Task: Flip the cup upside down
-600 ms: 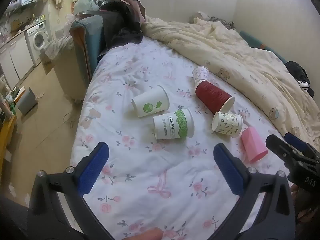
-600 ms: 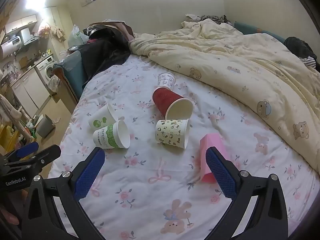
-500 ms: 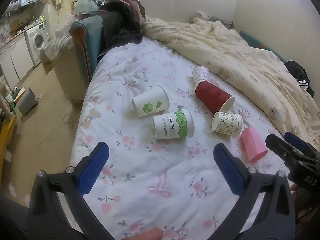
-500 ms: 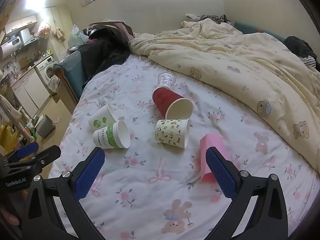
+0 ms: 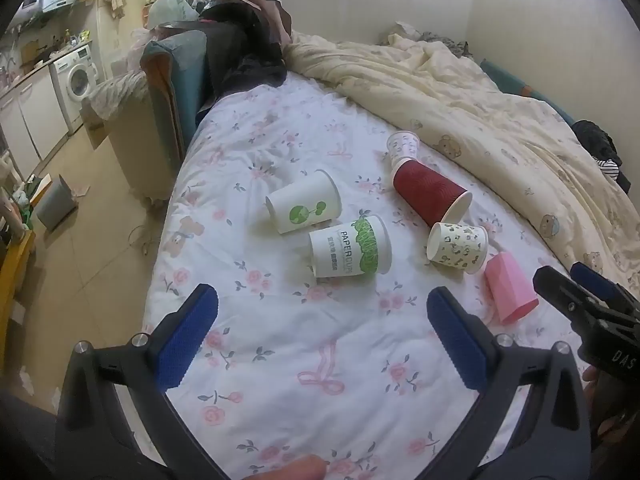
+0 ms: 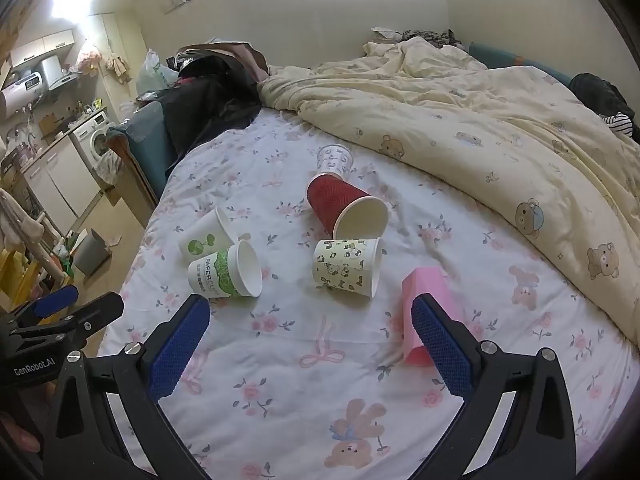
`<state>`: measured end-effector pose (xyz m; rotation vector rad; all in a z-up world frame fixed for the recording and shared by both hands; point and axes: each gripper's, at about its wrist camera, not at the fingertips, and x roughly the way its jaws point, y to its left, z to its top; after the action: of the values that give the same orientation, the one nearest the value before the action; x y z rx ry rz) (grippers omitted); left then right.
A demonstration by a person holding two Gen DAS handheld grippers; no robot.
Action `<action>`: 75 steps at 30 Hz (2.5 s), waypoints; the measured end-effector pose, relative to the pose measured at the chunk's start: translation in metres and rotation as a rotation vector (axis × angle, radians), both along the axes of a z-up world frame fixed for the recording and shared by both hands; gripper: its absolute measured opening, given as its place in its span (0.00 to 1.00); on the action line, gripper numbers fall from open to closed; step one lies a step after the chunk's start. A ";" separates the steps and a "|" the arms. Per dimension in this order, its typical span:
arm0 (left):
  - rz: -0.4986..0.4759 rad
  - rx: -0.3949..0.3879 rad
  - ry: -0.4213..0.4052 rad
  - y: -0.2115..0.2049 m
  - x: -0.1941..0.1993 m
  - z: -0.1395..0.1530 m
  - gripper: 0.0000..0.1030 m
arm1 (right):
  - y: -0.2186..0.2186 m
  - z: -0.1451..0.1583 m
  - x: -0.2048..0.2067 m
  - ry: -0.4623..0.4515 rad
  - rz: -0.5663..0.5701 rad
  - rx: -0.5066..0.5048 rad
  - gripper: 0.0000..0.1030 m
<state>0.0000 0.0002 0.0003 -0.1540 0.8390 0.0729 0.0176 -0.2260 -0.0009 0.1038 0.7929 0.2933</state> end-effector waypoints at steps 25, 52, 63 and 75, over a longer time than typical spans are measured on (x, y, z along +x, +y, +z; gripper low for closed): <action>0.000 0.010 -0.001 0.007 -0.004 -0.002 1.00 | 0.002 0.000 -0.001 -0.001 0.002 0.002 1.00; -0.001 0.014 0.009 0.005 -0.002 0.001 1.00 | 0.006 -0.003 -0.003 0.004 0.005 0.000 1.00; -0.001 0.015 0.010 0.005 -0.002 0.000 1.00 | 0.007 -0.006 -0.004 0.012 0.010 0.000 1.00; -0.018 0.008 0.029 0.007 0.007 0.001 1.00 | 0.010 -0.003 0.005 0.032 0.031 0.021 1.00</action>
<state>0.0067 0.0068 0.0015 -0.1377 0.8692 0.0616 0.0229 -0.2162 -0.0040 0.1165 0.8239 0.3306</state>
